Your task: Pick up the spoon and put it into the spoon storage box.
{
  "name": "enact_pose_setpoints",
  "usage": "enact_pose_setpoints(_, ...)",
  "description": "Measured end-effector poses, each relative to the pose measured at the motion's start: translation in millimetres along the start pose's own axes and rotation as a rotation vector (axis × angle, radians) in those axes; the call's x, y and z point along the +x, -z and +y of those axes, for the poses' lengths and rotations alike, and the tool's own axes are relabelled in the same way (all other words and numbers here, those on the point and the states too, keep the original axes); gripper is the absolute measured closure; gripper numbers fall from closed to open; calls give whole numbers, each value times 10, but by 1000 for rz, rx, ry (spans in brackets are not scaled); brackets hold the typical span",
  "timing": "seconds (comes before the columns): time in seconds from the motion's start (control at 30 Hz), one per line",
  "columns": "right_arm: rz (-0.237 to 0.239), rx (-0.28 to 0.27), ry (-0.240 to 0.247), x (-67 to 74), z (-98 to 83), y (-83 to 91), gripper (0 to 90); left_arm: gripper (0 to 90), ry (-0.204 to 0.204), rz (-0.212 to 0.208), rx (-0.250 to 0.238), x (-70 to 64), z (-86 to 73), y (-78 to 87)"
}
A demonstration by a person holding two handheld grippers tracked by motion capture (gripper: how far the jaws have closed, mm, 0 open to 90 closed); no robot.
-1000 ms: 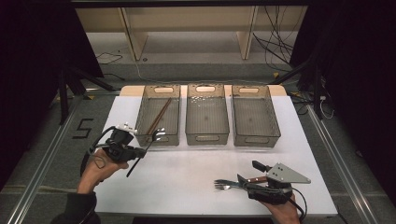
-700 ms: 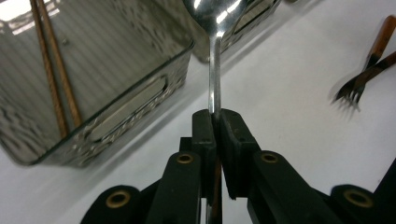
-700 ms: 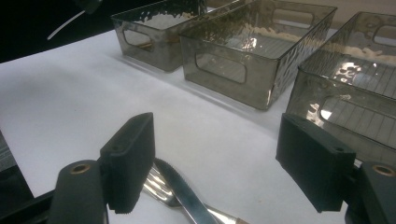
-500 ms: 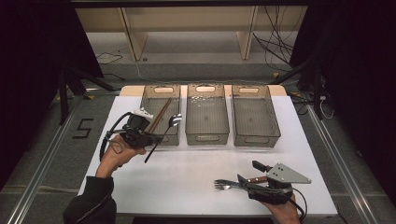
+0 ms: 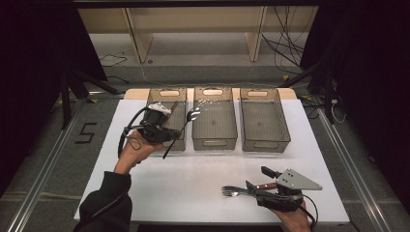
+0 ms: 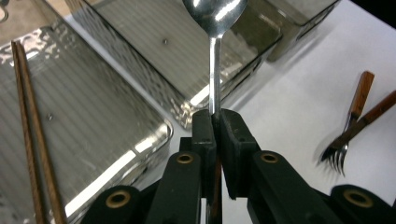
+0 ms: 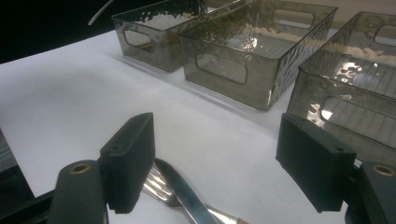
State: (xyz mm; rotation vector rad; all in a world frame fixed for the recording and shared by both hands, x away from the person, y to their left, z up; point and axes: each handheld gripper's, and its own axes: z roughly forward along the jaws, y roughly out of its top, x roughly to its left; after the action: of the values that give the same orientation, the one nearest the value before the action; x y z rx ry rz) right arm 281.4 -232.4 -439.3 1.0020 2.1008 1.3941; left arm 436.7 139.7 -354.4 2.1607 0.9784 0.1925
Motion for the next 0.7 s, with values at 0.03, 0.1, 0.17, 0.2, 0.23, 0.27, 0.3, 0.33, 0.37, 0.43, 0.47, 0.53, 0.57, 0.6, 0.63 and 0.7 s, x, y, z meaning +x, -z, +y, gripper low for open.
enact_pose_setpoints(0.03,0,-1,0,-1,0,0,287,841,-2,1,-6,-3,28,-21)
enact_pose_setpoints(0.1,2,-1,0,-3,-1,0,287,841,-1,3,-11,-3,85,-71)
enact_pose_setpoints(0.17,1,-2,0,-6,-1,1,287,841,2,3,-10,-1,140,-124)
enact_pose_setpoints(0.2,0,-1,-2,-7,-1,4,287,842,2,1,-10,2,165,-153)
enact_pose_setpoints(0.23,2,-1,-6,-6,0,6,287,841,4,2,-7,2,189,-181)
enact_pose_setpoints(0.27,2,-1,-6,-7,0,6,287,841,1,6,-6,5,213,-207)
enact_pose_setpoints(0.3,2,-1,-8,-8,-1,6,287,841,2,2,-6,8,234,-236)
enact_pose_setpoints(0.33,2,-1,-7,-8,-1,6,287,842,2,-1,-1,9,256,-261)
enact_pose_setpoints(0.37,3,0,-9,-7,-1,6,287,842,4,4,-6,4,274,-290)
enact_pose_setpoints(0.43,3,0,-10,-8,-2,6,287,842,0,7,-2,7,313,-336)
enact_pose_setpoints(0.47,5,2,-8,-9,-3,6,287,841,2,9,-5,10,331,-356)
enact_pose_setpoints(0.53,5,0,-8,-11,-4,3,287,842,2,10,-4,18,372,-393)
enact_pose_setpoints(0.57,4,1,-9,-11,-4,3,287,842,0,10,-4,22,395,-407)
enact_pose_setpoints(0.6,6,0,-10,-13,-4,3,287,842,0,13,-9,26,419,-420)
enact_pose_setpoints(0.63,4,0,-11,-15,-4,5,287,842,7,11,-13,29,443,-435)
enact_pose_setpoints(0.7,2,-4,-10,-19,-6,5,287,842,9,11,-16,37,486,-463)
